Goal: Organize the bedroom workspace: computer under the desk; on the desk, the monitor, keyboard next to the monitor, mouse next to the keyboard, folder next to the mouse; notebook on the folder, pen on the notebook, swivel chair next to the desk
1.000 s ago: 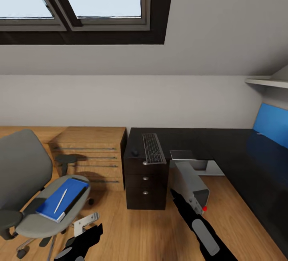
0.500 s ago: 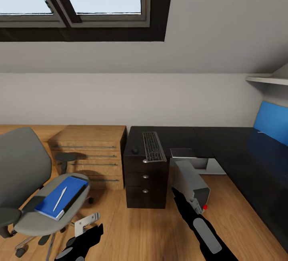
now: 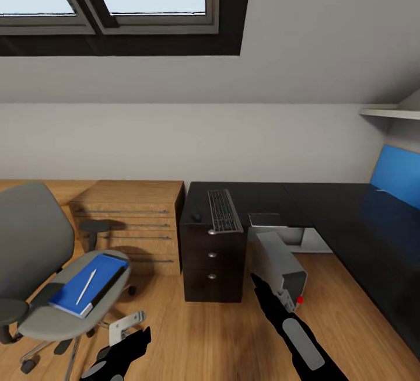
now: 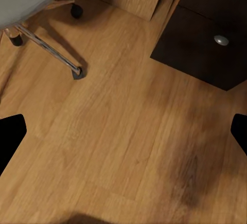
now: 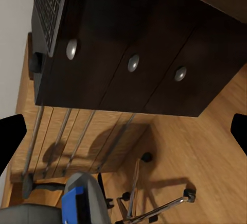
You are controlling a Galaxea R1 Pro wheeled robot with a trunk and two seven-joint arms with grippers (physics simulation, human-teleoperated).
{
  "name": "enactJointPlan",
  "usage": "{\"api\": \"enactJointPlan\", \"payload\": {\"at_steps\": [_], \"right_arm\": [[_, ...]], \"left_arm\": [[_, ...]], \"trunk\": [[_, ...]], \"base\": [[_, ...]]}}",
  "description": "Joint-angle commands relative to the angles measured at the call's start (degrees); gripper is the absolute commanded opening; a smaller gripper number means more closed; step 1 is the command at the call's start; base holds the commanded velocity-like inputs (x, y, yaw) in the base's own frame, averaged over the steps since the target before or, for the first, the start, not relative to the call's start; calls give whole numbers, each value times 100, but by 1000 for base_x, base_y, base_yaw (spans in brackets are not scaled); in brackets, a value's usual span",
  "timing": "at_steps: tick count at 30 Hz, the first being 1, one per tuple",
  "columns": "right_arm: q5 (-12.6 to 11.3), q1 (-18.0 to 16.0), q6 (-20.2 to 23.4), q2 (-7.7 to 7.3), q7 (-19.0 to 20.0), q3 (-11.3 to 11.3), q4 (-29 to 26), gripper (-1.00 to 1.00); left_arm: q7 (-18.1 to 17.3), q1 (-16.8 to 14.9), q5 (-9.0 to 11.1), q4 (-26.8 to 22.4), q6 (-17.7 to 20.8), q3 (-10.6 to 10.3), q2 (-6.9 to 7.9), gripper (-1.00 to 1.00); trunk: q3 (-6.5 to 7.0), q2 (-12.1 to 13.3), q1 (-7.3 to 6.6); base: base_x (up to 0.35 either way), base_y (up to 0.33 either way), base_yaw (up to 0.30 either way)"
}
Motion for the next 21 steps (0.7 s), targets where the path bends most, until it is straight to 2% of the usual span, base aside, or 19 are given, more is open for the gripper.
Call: {"api": "enactJointPlan", "payload": {"at_steps": [1, 7, 11, 12, 14, 16, 21], "right_arm": [[-43, -2, 11, -1, -3, 2, -4, 100], [-52, -3, 19, -2, -3, 3, -4, 100], [-53, -2, 21, -2, -3, 1, -4, 100], [-53, -2, 21, -2, -2, -1, -6, 100], [-53, -2, 21, -2, -2, -1, -18, 100], [-74, -2, 21, -2, -7, 2, -297, 100], [-265, 5, 165, 12, -7, 10, -531, 100]], "left_arm": [[54, -2, 60, -9, 6, -6, 1, 100], [57, 0, 57, 66, 7, -52, -2, 100], [93, 1, 46, 192, 3, -430, 8, 100], [106, 0, 45, 227, 2, -603, 16, 100], [102, -4, 47, 232, 2, -633, 23, 100], [77, -3, 60, 243, -2, -658, 37, 100], [49, -1, 67, 248, -6, -664, 49, 100]], "trunk": [[-23, -45, 23], [-131, -285, 155], [-203, -446, 243], [-203, -446, 243], [-203, -446, 243], [-203, -446, 243], [-203, -446, 243]], "base": [[0, 0, 0], [0, 0, 0], [0, 0, 0], [0, 0, 0], [0, 0, 0], [0, 0, 0], [41, 0, 0]]}}
